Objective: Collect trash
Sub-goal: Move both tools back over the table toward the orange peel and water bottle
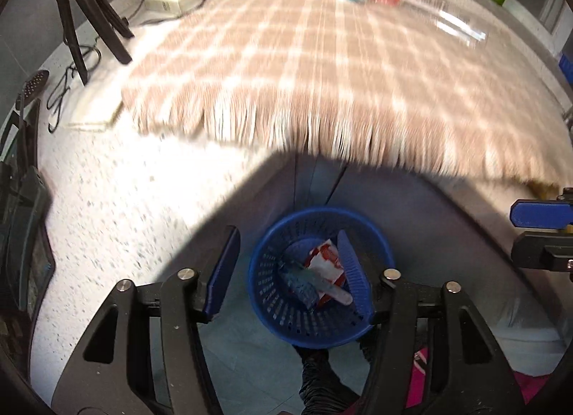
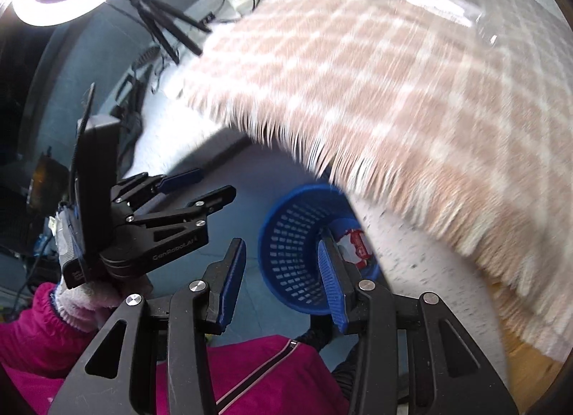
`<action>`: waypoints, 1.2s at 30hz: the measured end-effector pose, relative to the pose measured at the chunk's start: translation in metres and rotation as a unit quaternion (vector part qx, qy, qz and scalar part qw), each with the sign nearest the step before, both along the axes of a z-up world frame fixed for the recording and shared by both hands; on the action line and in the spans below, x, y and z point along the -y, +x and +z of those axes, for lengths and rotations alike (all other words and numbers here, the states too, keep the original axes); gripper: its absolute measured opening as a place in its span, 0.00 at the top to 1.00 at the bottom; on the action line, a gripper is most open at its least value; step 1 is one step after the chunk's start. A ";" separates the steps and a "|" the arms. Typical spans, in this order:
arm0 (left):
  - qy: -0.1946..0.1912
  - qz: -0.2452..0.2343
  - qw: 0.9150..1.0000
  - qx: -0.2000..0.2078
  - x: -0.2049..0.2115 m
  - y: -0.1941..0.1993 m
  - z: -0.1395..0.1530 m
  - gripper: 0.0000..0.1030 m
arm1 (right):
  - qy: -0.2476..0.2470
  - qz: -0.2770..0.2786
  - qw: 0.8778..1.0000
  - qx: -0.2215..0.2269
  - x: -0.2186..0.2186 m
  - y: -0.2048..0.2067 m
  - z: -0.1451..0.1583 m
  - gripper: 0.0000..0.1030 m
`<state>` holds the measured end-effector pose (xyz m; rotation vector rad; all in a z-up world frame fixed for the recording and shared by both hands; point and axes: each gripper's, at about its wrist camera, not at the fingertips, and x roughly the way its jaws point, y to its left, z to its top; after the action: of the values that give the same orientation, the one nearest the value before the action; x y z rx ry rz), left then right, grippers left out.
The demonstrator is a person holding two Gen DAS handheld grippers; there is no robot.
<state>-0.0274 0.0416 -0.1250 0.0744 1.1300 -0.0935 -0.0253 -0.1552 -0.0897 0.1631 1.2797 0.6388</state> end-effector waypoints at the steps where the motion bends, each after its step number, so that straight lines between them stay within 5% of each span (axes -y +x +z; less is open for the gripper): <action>1: -0.004 0.002 1.000 0.006 0.000 0.002 0.007 0.40 | 0.003 -0.004 1.000 0.007 0.004 0.003 0.006 0.61; 5: -0.024 0.006 0.999 0.021 0.005 0.017 0.034 0.40 | 0.003 -0.021 0.999 0.043 0.022 0.014 0.027 0.51; 17: -0.047 0.006 0.998 0.030 0.030 0.082 0.060 0.39 | -0.034 -0.066 0.991 0.116 0.073 0.084 0.062 0.48; 36: -0.064 0.038 0.997 0.016 0.046 0.249 0.072 0.32 | -0.090 0.009 0.990 0.107 0.053 0.185 0.044 0.42</action>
<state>0.2216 -0.0046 -0.0534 -0.0809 1.0905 -0.0956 0.1596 -0.2085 -0.0459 -0.0638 1.1248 0.5375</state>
